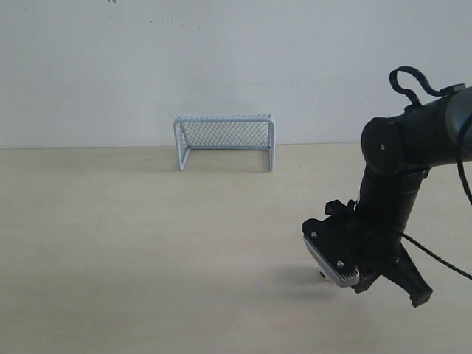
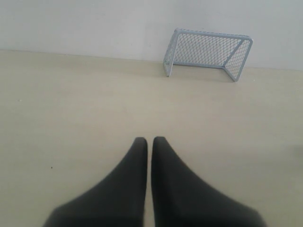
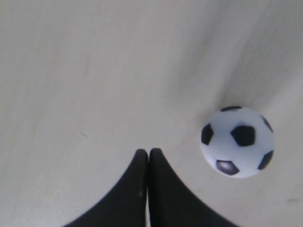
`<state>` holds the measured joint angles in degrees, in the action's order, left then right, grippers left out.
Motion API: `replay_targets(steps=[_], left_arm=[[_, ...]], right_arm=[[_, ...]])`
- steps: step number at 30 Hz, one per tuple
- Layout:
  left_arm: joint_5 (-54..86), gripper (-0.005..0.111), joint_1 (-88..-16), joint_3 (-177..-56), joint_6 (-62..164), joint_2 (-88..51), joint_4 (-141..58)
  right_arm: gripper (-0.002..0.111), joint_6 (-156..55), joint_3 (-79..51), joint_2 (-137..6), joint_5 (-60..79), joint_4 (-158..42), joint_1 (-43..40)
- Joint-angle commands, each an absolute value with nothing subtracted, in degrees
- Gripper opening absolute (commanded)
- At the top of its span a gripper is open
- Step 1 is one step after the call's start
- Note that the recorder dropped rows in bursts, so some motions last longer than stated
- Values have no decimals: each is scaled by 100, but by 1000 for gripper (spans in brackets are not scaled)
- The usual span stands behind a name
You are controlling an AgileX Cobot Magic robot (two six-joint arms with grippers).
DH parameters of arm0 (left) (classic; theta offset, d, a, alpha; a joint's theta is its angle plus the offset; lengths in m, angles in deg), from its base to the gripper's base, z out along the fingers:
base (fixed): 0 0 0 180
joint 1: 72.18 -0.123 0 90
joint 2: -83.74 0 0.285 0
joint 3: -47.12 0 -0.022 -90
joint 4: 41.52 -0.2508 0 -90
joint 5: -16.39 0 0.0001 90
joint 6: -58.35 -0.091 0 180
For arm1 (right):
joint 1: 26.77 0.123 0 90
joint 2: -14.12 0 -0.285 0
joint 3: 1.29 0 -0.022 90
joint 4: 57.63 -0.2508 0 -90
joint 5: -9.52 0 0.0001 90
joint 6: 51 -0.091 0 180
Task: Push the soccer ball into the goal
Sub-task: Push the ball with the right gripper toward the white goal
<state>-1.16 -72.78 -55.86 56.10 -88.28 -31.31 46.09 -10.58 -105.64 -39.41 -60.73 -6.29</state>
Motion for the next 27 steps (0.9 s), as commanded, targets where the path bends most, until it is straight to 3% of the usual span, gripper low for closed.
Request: replay_targets(steps=[1, 20, 22, 23, 27], left_arm=[[-102, 4, -7295, -5566, 5571, -8848, -3149], [-102, 4, -7295, -5566, 5571, -8848, -3149], [-102, 4, -7295, -5566, 5571, -8848, -3149], [-102, 4, -7295, -5566, 5571, -8848, -3149], [-102, 4, -7295, -5566, 5571, -8848, -3149]], right_arm=[[0, 4704, -925, -10573, -4133, -6277, -625], [0, 4639, -925, -10573, -4626, -6329, -625], [0, 4606, -925, -10616, -4173, -6332, -616], [0, 4262, -925, -10648, -3277, -6347, -616], [0, 334, -925, -10611, -322, -6413, -616]])
